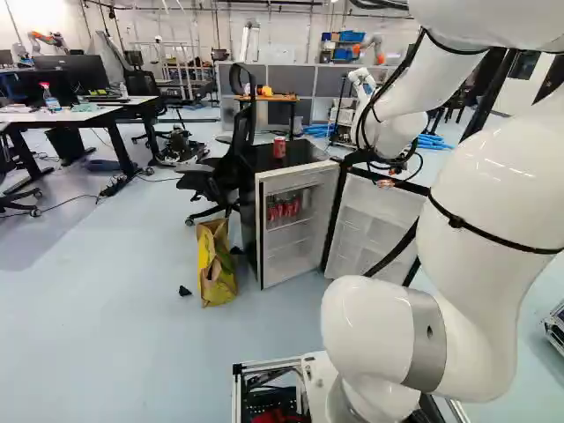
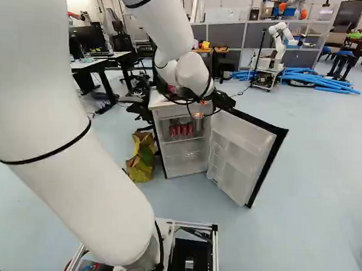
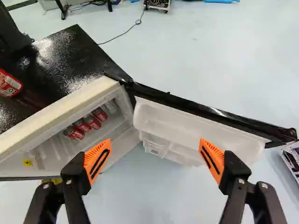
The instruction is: Grab a drink from the fridge
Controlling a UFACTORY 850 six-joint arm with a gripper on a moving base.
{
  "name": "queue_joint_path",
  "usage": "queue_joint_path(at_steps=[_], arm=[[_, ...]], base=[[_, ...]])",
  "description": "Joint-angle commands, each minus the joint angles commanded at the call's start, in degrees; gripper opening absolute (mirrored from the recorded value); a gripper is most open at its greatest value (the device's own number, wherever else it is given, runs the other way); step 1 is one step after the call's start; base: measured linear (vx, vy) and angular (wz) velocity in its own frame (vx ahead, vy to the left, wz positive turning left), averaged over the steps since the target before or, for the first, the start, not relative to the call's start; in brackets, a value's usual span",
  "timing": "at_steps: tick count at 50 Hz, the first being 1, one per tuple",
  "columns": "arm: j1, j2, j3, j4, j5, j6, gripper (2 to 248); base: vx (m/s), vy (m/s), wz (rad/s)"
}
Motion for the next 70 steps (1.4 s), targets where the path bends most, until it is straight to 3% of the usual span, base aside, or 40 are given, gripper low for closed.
queue_joint_path(at_steps=[33, 70], arm=[[-4.75, -2.13, -6.92, 0.0, -5.92, 0.0, 247], [-9.04, -11.09, -16.69, 0.0, -10.23, 0.0, 247]], base=[[0.0, 0.0, 0.0], [0.0, 0.0, 0.0]])
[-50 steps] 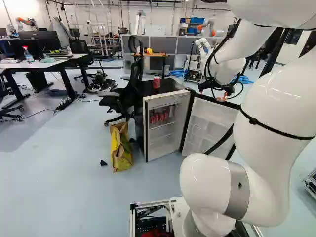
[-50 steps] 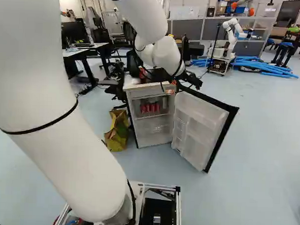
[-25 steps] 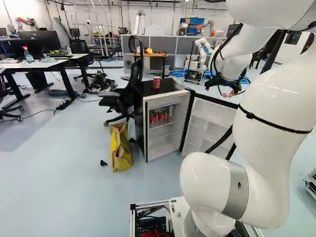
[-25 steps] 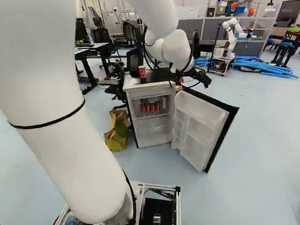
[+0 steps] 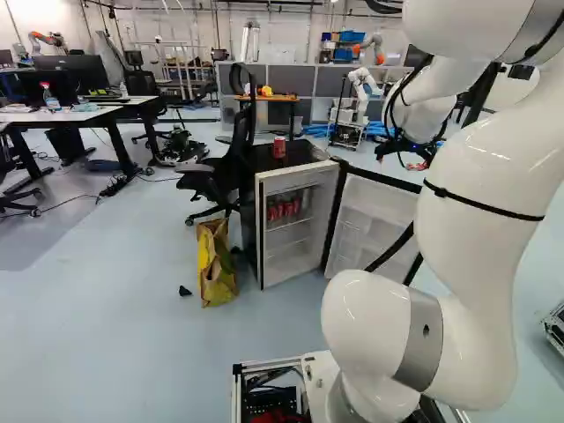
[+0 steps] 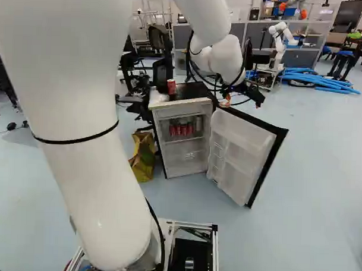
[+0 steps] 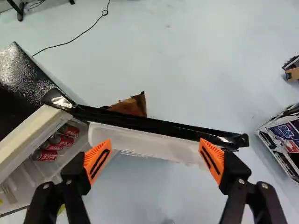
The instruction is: Grab a drink from the fridge
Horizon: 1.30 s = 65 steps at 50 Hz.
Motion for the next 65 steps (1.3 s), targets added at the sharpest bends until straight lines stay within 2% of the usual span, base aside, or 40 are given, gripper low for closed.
queue_joint_path(at_steps=[30, 65], arm=[[-1.61, -8.47, -10.02, 0.0, -3.14, 0.0, 247], [-1.01, -18.31, -22.56, 0.0, -6.83, 0.0, 247]], base=[[0.0, 0.0, 0.0], [0.0, 0.0, 0.0]])
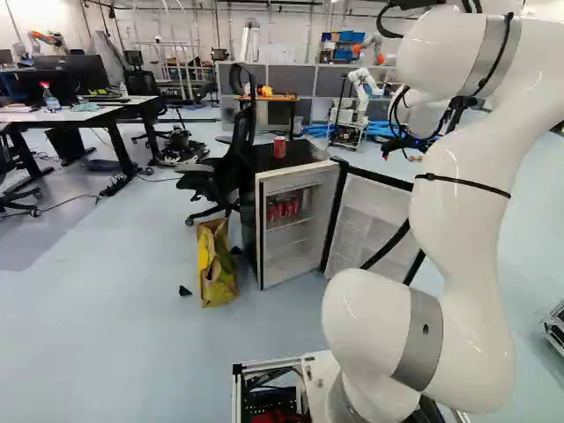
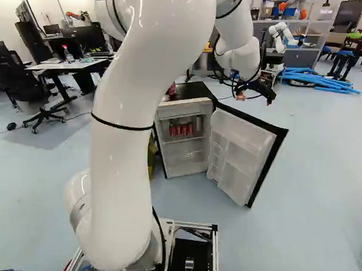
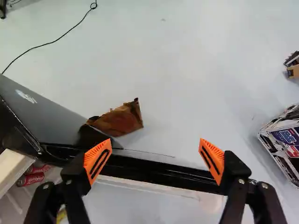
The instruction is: Grab a drink from the fridge
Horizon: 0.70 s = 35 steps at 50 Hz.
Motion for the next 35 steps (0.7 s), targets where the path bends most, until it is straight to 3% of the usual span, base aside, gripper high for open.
queue_joint_path(at_steps=[14, 35], arm=[[0.39, -3.94, -5.26, 0.1, -1.05, 0.0, 247], [0.89, -10.24, -13.42, 1.56, -6.44, 0.0, 247]], base=[[0.0, 0.0, 0.0], [0.0, 0.0, 0.0]])
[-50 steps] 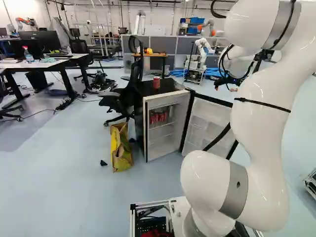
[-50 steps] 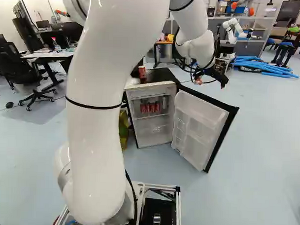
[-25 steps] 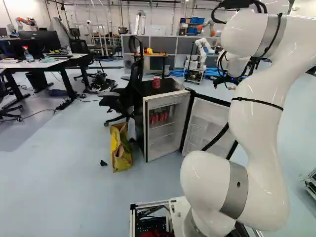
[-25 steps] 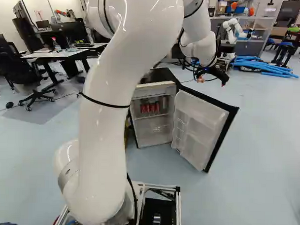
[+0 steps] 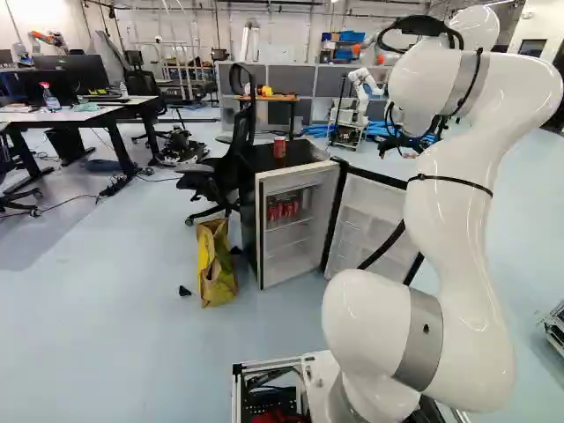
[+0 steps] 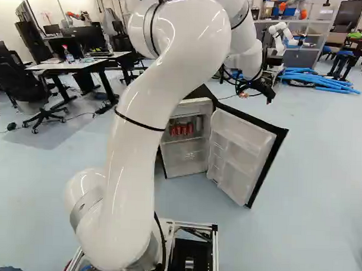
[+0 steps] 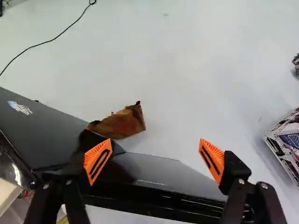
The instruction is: Grab a drink from the fridge
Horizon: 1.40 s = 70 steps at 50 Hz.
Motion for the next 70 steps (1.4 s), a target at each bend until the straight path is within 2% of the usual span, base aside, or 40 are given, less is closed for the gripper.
queue_joint_path(at_steps=[24, 46, 70], arm=[[0.37, -9.45, -10.36, 1.87, -6.74, 0.0, 247], [-0.89, -17.02, -18.66, 2.99, -12.64, 0.0, 247], [-0.93, -17.12, -18.82, 2.99, -16.47, 0.0, 247]], base=[[0.0, 0.0, 0.0], [0.0, 0.0, 0.0], [0.0, 0.0, 0.0]])
